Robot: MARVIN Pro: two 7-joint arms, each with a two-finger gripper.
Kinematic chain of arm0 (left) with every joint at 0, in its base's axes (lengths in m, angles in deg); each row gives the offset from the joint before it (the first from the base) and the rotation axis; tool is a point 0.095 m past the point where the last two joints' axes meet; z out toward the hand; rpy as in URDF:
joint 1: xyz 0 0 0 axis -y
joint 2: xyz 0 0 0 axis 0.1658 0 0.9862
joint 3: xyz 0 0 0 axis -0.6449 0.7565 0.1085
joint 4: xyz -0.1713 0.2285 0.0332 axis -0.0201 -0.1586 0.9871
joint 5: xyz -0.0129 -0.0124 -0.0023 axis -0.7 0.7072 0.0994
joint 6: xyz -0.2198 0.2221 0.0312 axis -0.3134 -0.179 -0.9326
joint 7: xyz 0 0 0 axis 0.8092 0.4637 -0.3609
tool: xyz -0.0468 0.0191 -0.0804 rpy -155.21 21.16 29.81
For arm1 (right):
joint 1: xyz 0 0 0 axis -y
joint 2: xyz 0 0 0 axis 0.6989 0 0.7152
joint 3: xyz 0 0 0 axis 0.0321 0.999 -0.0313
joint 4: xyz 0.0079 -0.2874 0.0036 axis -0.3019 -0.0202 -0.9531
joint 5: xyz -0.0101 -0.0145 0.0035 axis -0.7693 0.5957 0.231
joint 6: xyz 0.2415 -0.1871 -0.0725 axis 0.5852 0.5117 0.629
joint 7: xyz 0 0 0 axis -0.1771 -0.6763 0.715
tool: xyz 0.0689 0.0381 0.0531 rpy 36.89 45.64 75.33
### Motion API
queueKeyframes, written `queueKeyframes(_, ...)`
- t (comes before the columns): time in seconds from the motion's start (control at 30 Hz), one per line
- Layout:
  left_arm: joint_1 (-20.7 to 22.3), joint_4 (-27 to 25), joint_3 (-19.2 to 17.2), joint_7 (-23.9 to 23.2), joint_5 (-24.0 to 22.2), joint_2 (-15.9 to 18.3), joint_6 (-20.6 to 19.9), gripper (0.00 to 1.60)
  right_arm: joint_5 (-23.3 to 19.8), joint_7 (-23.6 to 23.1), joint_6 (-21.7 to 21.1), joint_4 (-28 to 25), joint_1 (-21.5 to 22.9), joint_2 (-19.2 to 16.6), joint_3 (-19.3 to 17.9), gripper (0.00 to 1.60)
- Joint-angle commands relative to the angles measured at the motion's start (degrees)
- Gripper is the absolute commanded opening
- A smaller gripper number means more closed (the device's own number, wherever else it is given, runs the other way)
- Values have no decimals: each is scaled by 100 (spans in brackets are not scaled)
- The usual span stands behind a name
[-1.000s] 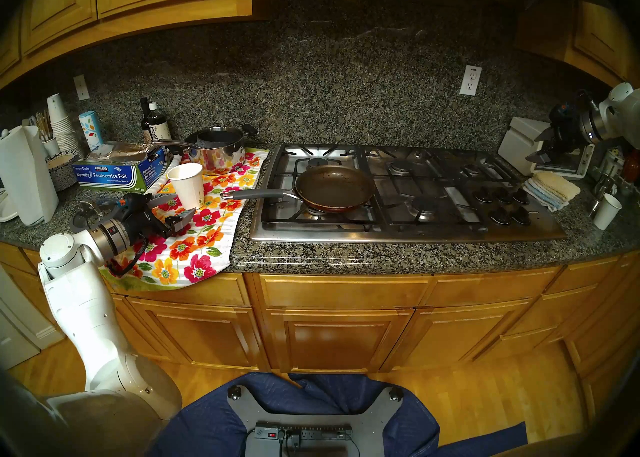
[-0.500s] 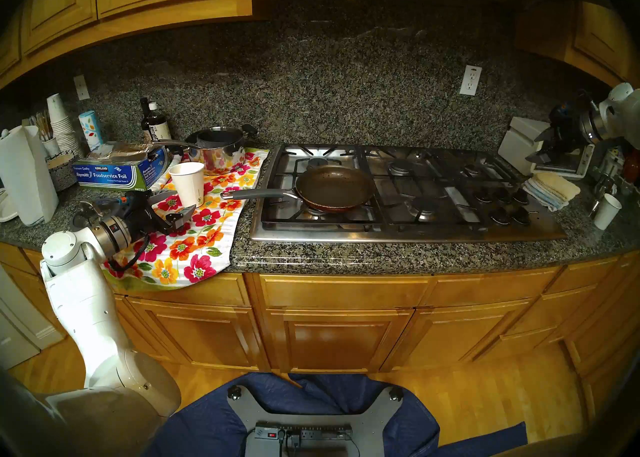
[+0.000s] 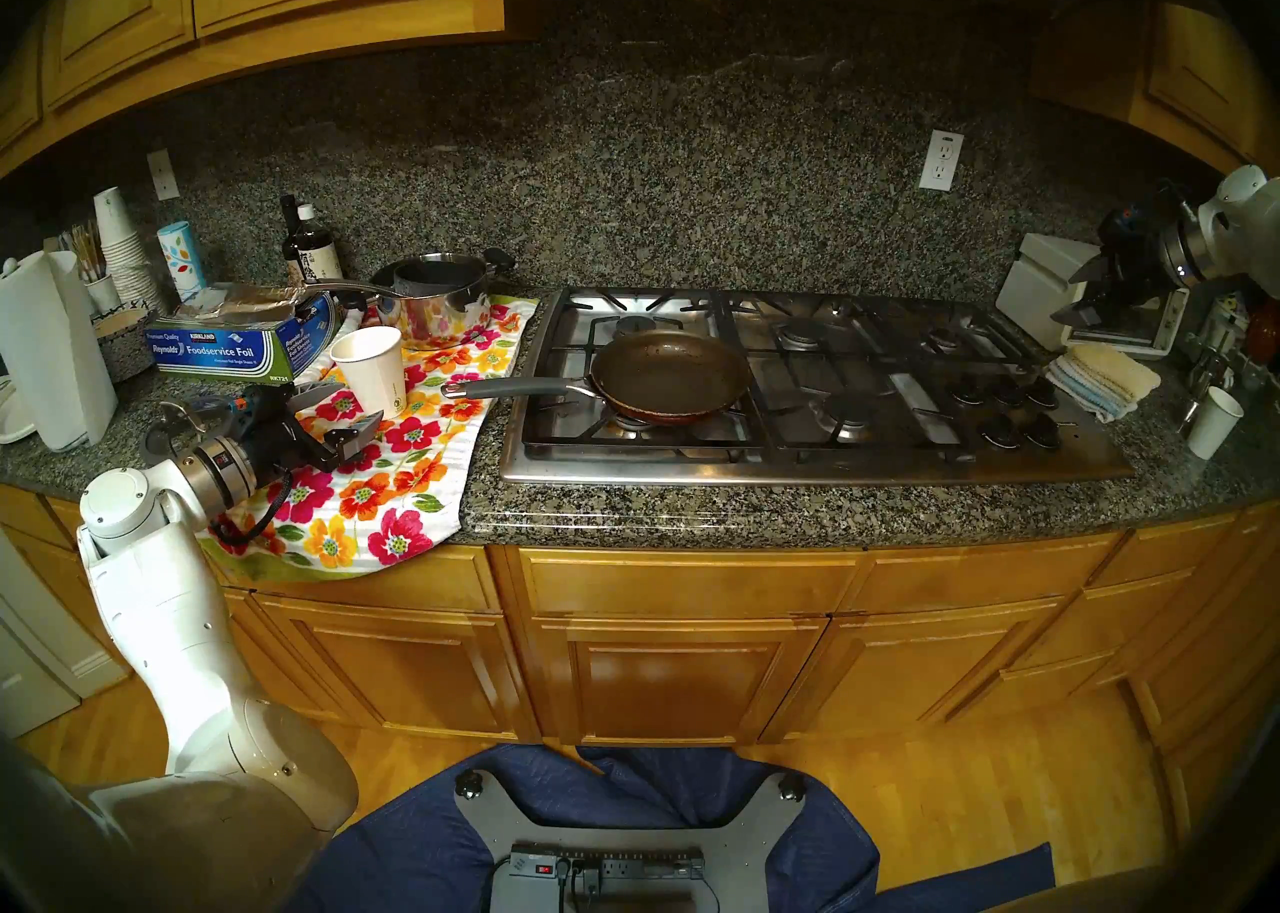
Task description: Pick up the water cup, pour water into the pot, turn on the stove
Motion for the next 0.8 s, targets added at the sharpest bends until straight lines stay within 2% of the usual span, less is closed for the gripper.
queueKeyframes(0.0, 285, -32, 45, 47, -89, 49, 17, 160, -7, 15, 6, 136, 175, 10, 7, 160)
queueKeyframes(0.3, 483, 201, 100, 228, -60, 147, 48, 160, -8, 16, 6, 136, 174, 10, 7, 160)
queueKeyframes(0.77, 561, 396, 157, 292, -113, 203, 141, 160, -8, 15, 6, 137, 175, 10, 7, 160)
